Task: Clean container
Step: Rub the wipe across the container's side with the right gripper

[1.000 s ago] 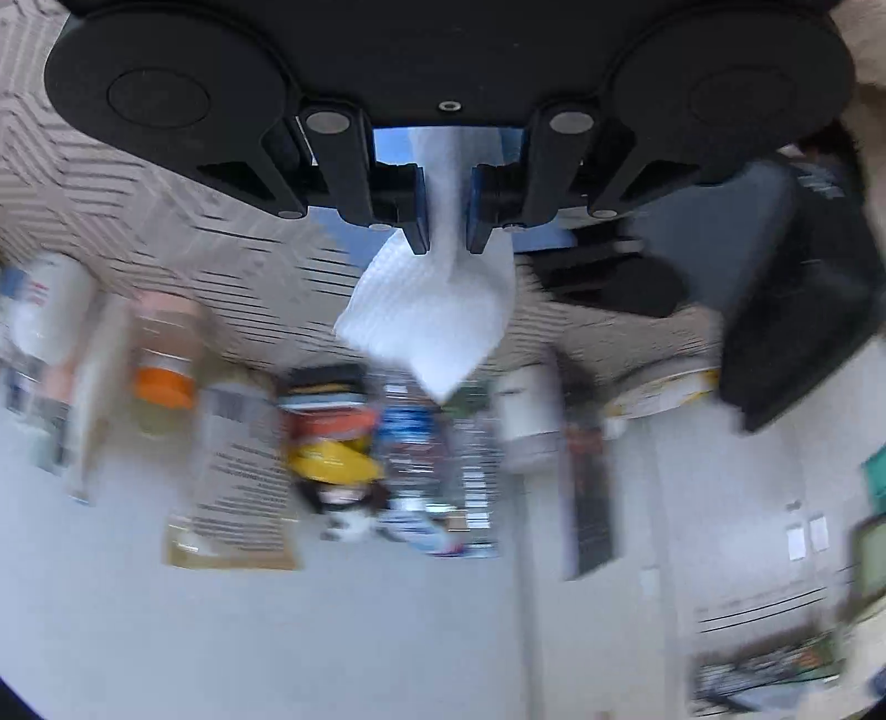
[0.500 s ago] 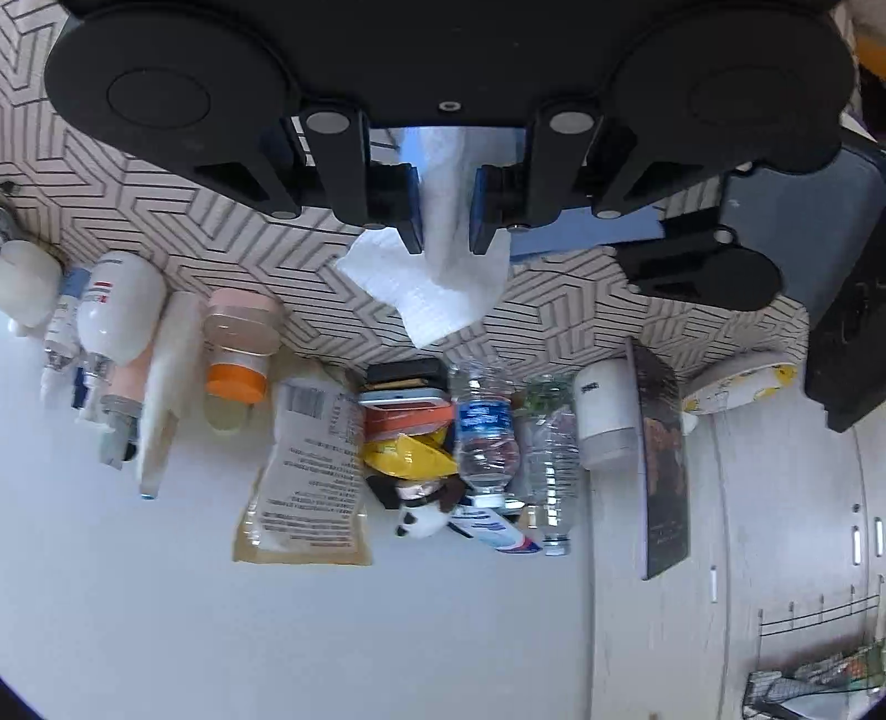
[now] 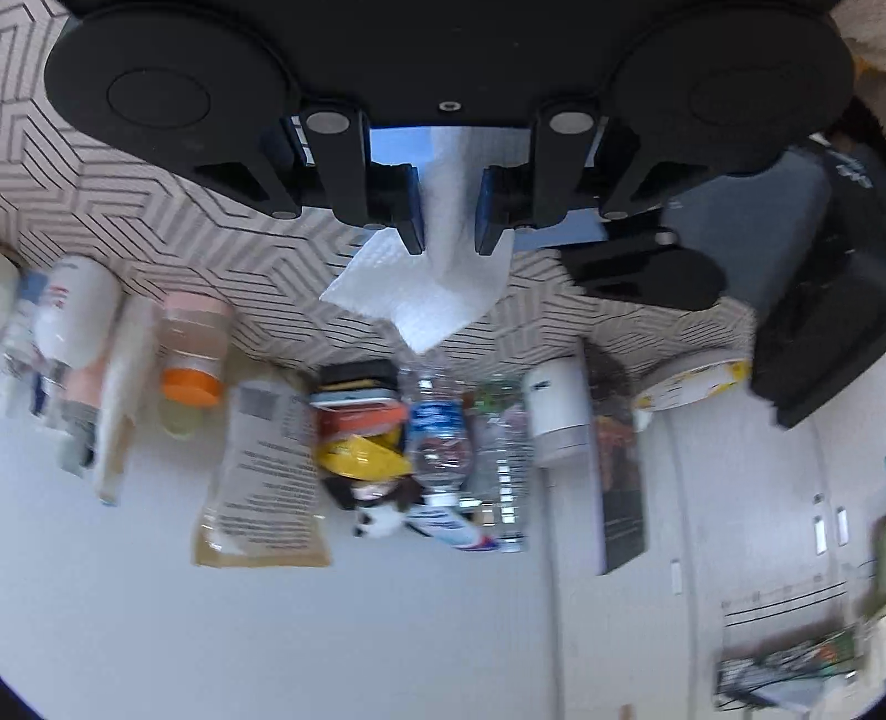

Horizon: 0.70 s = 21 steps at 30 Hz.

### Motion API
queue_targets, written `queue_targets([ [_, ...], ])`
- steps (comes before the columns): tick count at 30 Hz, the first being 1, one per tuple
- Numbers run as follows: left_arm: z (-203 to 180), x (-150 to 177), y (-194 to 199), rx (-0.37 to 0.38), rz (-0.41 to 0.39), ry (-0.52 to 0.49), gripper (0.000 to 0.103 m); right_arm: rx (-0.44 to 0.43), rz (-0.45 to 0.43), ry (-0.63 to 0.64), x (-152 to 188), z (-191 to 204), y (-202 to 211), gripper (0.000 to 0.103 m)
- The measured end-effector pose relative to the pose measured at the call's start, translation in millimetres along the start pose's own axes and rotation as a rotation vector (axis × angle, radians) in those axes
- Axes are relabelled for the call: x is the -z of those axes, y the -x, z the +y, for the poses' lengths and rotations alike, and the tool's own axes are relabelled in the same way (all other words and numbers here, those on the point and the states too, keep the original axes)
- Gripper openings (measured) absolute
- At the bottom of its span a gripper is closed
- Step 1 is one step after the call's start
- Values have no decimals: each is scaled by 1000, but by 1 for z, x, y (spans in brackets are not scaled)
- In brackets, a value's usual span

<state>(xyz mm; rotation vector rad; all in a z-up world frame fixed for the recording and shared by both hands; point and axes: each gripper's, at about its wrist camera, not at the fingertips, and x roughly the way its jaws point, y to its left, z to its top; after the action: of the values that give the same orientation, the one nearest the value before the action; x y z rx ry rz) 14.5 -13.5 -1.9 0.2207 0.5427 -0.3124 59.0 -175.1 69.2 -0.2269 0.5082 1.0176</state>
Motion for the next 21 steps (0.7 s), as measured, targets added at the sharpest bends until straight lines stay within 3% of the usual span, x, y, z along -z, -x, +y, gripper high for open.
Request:
queue_targets([
  [4,-8,0,-3,-50,18,-33,80,53,1,2,0,-4,-1,22],
  [7,-4,0,-2,-37,16,-11,80,58,-1,19,0,-1,0,22],
  [15,-9,1,-1,-68,17,-17,79,-108,-5,56,-3,20,-6,23],
  [21,-8,1,0,-64,16,-11,79,-76,-3,33,-2,14,-1,23],
])
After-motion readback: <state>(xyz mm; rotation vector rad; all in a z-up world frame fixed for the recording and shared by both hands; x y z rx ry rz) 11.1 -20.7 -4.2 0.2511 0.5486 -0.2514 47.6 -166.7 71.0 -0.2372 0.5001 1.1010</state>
